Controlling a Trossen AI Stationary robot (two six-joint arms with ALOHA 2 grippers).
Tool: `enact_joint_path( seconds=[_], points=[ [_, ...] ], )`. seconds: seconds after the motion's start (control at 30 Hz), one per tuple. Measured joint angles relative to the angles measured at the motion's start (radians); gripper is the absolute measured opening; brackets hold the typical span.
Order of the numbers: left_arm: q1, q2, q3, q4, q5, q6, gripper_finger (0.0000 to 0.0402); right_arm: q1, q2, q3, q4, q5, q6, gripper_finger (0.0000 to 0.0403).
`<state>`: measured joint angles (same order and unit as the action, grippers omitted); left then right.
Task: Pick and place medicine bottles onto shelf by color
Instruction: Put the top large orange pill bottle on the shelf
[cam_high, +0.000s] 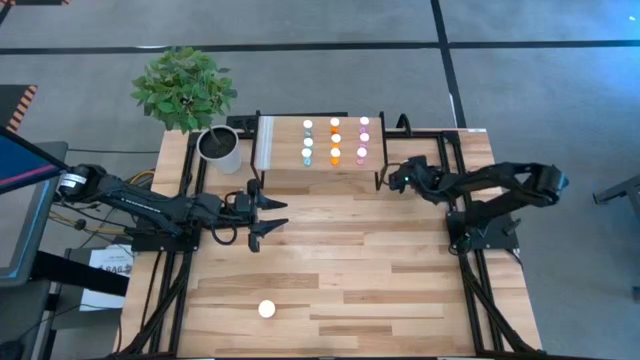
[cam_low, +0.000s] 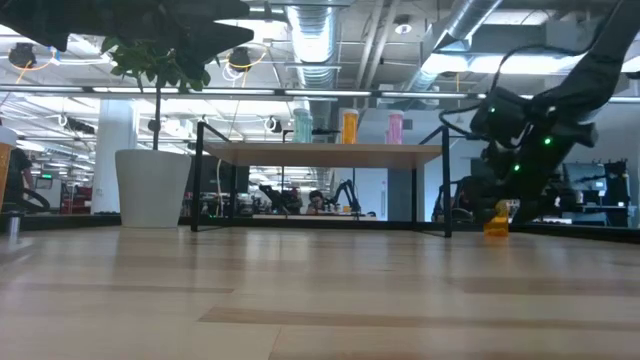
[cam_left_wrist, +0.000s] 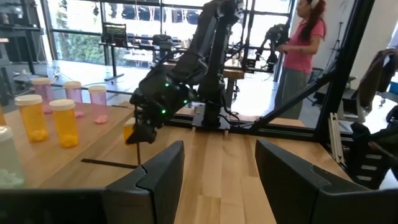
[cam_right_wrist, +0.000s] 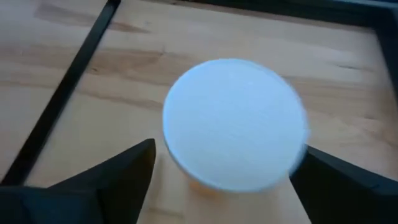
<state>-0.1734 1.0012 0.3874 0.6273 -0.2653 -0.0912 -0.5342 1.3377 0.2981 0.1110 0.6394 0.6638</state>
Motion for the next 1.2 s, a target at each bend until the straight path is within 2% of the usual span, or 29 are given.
enact_joint_path(
  seconds=[0.3,0.63,0.9,1.07,1.2],
  points=[
    [0.000,0.000,0.000,-0.008,0.009,-0.001,0.0187,-0.019,0.122,0.002,0.078,-0.006,-0.017,0.0296],
    [0.000,0.000,0.000,-0.009,0.010,-0.021,0.0187,0.082,0.041,0.000,-0.004,-0.015,-0.006,0.0224],
    [0.000,0.000,0.000,-0.009,0.071,-0.052,0.0187,0.273,-0.156,0.000,-0.243,-0.032,0.155,0.0176],
    [0.000,0.000,0.000,-0.011,0.074,-0.054,0.0187,0.438,-0.268,0.000,-0.343,-0.033,0.278,0.0180],
    [0.000,0.000,0.001,-0.043,0.124,-0.123,0.0187,0.598,-0.309,0.000,-0.302,-0.037,0.285,0.0189]
  ],
)
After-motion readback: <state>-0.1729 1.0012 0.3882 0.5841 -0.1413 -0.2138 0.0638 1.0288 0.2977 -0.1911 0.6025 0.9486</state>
